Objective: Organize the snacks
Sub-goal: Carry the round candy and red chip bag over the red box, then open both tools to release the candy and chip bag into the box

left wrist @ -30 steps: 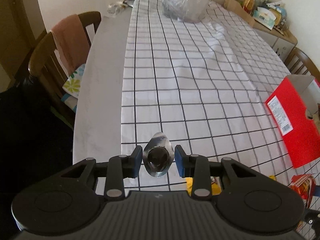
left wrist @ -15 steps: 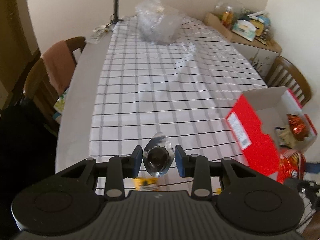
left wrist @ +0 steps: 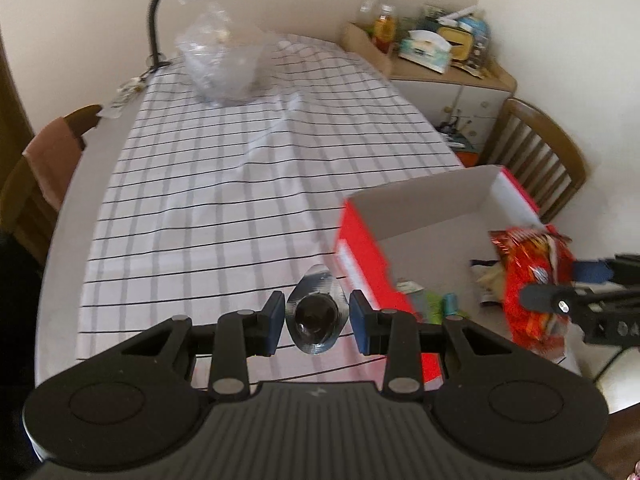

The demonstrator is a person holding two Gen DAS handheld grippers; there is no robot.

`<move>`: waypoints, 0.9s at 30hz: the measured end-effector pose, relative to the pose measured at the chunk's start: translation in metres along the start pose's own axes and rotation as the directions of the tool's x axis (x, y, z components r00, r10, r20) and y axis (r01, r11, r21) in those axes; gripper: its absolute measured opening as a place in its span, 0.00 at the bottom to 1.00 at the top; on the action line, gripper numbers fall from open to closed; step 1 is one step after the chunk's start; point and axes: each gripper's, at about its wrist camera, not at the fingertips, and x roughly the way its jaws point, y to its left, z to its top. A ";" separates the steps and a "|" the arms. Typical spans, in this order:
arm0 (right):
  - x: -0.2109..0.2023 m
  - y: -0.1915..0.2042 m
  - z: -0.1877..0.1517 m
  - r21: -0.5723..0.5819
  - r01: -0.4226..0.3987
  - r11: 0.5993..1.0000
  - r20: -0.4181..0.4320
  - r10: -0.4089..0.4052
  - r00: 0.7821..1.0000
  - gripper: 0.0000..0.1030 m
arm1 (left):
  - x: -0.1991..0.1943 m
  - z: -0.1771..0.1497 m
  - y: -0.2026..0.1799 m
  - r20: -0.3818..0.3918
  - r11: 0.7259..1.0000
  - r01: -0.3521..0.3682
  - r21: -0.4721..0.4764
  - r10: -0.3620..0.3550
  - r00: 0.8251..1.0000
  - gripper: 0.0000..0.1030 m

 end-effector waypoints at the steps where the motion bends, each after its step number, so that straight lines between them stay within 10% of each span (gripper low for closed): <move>1: 0.000 -0.006 0.004 -0.004 0.005 1.000 0.005 -0.005 1.000 0.66 | 0.003 0.001 -0.009 -0.001 1.000 0.002 0.003 -0.002 1.000 0.33; 27: 0.124 -0.069 0.083 -0.098 -0.017 0.995 -0.154 0.001 0.988 0.66 | 0.129 0.024 -0.131 -0.188 0.998 -0.046 0.036 0.052 0.981 0.33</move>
